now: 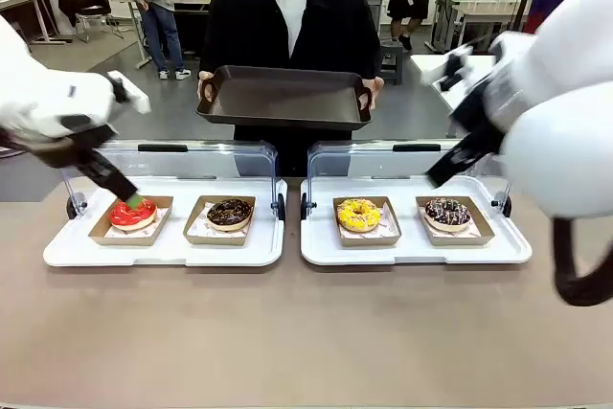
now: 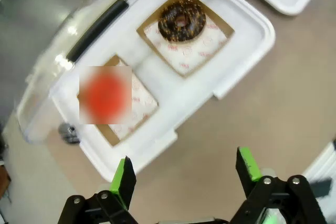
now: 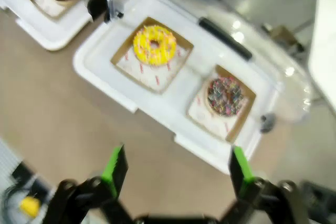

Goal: Provide the desired donut to the person.
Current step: Pick up and lift the Paper togo box containing the Donut pointed at by the person.

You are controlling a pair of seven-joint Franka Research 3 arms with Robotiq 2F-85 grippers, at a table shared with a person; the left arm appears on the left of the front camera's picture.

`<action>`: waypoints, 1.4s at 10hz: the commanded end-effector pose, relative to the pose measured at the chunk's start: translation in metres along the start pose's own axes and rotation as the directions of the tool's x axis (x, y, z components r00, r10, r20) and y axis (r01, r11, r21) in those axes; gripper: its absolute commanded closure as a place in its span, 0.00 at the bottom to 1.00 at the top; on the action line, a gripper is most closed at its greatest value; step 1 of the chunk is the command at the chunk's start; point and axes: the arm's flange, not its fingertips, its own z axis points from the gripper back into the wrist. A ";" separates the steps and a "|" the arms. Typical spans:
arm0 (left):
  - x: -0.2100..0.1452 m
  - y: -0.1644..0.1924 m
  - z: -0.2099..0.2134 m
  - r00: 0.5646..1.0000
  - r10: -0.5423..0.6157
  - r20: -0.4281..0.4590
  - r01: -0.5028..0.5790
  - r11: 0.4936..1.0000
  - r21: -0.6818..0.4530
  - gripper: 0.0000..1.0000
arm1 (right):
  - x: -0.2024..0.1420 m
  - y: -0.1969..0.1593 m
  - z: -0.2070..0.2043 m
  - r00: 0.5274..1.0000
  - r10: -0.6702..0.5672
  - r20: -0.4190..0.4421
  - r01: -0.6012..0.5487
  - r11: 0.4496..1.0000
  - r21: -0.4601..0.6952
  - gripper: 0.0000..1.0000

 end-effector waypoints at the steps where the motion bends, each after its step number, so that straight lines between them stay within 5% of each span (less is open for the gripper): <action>1: -0.032 0.034 0.035 1.000 0.028 0.000 -0.028 0.997 -0.075 0.00 | -0.049 -0.029 0.043 0.995 -0.048 -0.087 0.045 0.998 -0.038 0.00; 4: -0.030 0.062 0.051 0.991 0.067 0.114 -0.063 0.997 -0.043 0.00 | -0.059 -0.077 0.038 0.985 -0.140 -0.097 0.144 0.989 0.042 0.00; 5: -0.043 0.049 0.055 0.998 0.055 0.036 -0.053 0.997 -0.063 0.00 | -0.059 -0.051 0.064 0.989 -0.122 -0.078 0.123 0.992 0.008 0.00; 8: -0.041 0.057 0.060 0.996 0.068 0.059 -0.065 0.996 -0.053 0.00 | -0.066 -0.063 0.060 0.986 -0.139 -0.090 0.141 0.990 0.018 0.00; 10: -0.021 0.104 0.073 0.967 0.162 0.197 -0.107 0.959 -0.264 0.00 | -0.056 -0.115 0.075 0.958 -0.277 0.068 0.236 0.904 0.356 0.00; 12: -0.012 0.148 0.082 0.954 0.116 0.276 0.023 0.891 -0.453 0.00 | -0.054 -0.164 0.091 0.935 -0.321 0.152 0.213 0.850 0.483 0.00; 14: -0.029 0.177 0.087 0.903 0.056 0.426 0.226 0.782 -0.581 0.00 | -0.071 -0.201 0.094 0.913 -0.294 0.284 0.038 0.753 0.657 0.00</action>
